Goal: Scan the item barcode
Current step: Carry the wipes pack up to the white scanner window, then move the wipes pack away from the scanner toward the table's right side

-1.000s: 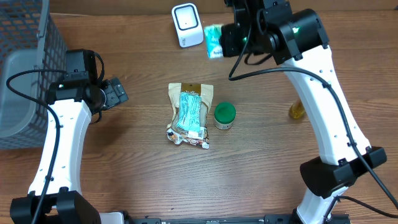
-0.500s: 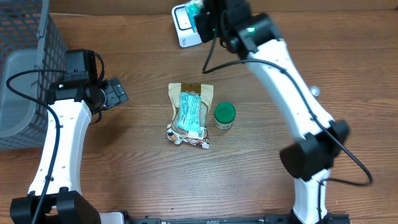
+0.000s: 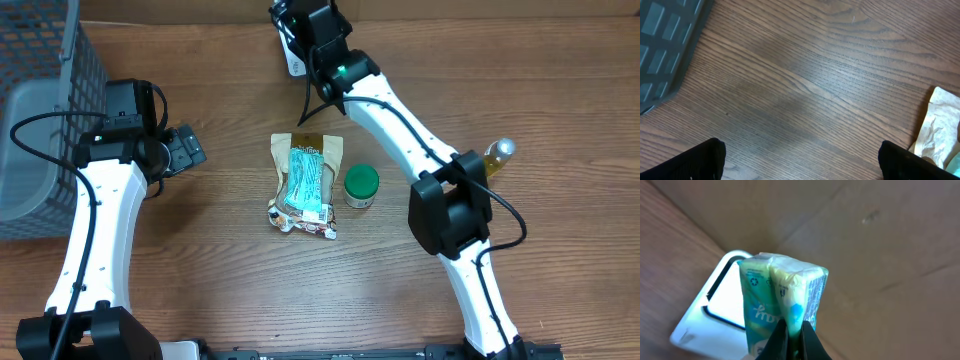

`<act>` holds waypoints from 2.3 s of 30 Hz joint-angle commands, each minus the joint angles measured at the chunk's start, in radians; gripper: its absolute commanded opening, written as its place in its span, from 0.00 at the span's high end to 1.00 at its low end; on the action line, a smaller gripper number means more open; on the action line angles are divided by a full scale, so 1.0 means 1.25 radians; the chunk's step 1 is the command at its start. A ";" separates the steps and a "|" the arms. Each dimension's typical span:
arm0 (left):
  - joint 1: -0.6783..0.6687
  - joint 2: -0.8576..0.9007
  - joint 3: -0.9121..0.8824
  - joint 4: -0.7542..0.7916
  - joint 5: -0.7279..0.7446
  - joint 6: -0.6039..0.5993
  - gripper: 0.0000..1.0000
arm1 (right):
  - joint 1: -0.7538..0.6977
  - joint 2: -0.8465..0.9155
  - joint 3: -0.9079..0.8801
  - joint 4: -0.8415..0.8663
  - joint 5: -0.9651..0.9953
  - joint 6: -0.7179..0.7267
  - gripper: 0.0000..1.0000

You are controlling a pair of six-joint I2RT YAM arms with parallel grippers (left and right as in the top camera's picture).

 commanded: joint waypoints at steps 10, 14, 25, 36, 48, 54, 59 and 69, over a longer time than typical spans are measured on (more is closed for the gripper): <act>-0.002 -0.009 0.007 0.001 -0.007 0.010 0.00 | 0.009 0.131 0.004 0.174 0.045 -0.236 0.96; -0.002 -0.009 0.007 0.001 -0.006 0.010 0.01 | 0.009 0.145 0.004 0.178 0.045 -0.310 0.96; -0.002 -0.009 0.007 0.001 -0.006 0.010 0.00 | 0.012 0.145 0.004 0.276 0.074 -0.310 0.96; -0.002 -0.009 0.007 0.001 -0.006 0.010 0.00 | 0.003 0.145 0.004 0.267 0.007 -0.306 0.96; -0.002 -0.009 0.007 0.001 -0.006 0.010 0.00 | -0.005 0.126 0.004 0.302 0.055 -0.233 0.96; -0.002 -0.009 0.007 0.001 -0.006 0.010 0.00 | -0.005 0.000 0.004 0.276 0.097 -0.095 0.96; -0.002 -0.009 0.007 0.001 -0.007 0.010 0.00 | -0.001 -0.144 0.004 0.057 0.098 0.089 0.96; -0.002 -0.009 0.007 0.001 -0.006 0.010 0.00 | -0.070 -0.260 0.004 -0.631 -0.047 0.492 0.96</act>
